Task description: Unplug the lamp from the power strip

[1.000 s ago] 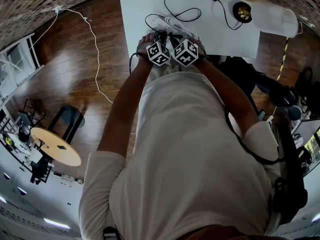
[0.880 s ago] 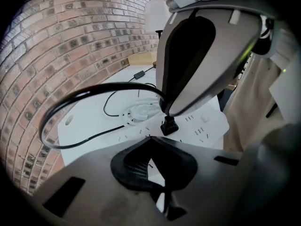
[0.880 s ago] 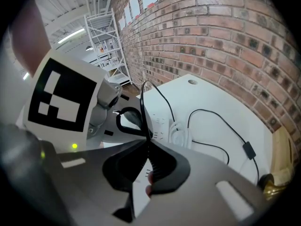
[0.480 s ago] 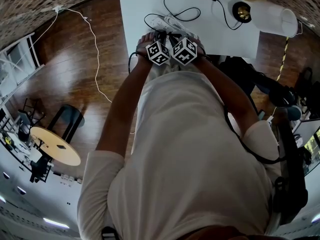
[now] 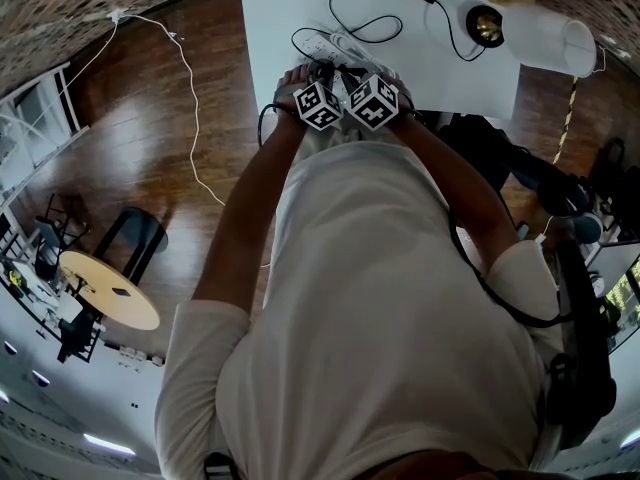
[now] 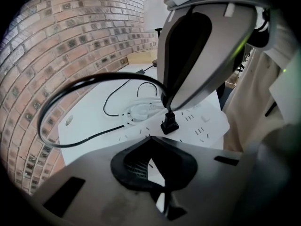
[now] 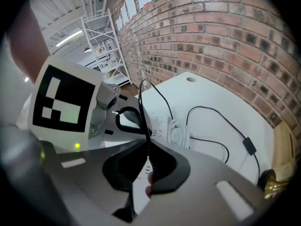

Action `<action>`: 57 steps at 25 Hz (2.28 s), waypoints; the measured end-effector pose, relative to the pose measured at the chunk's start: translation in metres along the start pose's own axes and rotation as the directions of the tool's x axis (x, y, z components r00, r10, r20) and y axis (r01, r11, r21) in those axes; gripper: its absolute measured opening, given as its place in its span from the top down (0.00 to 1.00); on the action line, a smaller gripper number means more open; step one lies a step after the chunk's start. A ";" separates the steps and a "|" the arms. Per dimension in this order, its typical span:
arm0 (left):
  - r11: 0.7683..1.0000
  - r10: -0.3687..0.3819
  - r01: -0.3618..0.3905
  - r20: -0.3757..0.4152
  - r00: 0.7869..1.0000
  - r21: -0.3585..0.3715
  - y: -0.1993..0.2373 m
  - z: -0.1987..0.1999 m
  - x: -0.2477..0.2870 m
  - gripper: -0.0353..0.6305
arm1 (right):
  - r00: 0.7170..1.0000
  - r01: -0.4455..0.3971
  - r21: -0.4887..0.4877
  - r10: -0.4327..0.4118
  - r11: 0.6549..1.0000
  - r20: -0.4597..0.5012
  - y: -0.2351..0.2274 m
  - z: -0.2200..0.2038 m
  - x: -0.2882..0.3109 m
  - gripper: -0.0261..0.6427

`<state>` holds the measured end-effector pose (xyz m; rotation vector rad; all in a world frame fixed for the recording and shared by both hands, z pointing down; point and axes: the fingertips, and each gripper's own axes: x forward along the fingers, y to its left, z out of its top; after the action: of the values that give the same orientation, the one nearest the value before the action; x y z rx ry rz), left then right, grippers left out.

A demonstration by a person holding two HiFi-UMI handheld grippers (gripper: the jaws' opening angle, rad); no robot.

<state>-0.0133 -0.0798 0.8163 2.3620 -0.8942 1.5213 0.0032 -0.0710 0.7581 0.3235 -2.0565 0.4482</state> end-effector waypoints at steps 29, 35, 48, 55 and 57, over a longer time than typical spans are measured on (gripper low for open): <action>0.998 0.018 -0.019 -0.010 1.000 -0.062 0.004 -0.001 -0.002 0.96 | 0.999 0.007 0.088 -0.010 0.996 0.035 -0.005 -0.001 -0.022 0.94; 0.998 0.006 -0.006 -0.008 1.000 -0.064 0.002 0.001 -0.003 0.96 | 0.999 0.012 0.095 -0.016 0.995 0.042 -0.008 0.002 -0.027 0.94; 0.985 -0.018 0.033 0.088 0.996 -0.171 0.016 0.031 -0.026 0.94 | 0.996 0.049 0.127 -0.058 0.991 0.074 -0.021 0.010 -0.042 0.94; 0.982 -0.005 0.036 0.169 0.986 -0.185 0.009 0.051 -0.054 0.94 | 0.994 0.058 0.138 -0.070 0.989 0.083 -0.026 0.010 -0.049 0.94; 0.980 -0.005 0.041 0.181 0.983 -0.196 0.007 0.054 -0.061 0.94 | 0.994 0.061 0.137 -0.073 0.989 0.086 -0.029 0.010 -0.051 0.94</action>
<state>0.0059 -0.0871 0.7377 2.3797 -1.0025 1.1625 0.0321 -0.0987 0.7144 0.5010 -2.1015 0.5406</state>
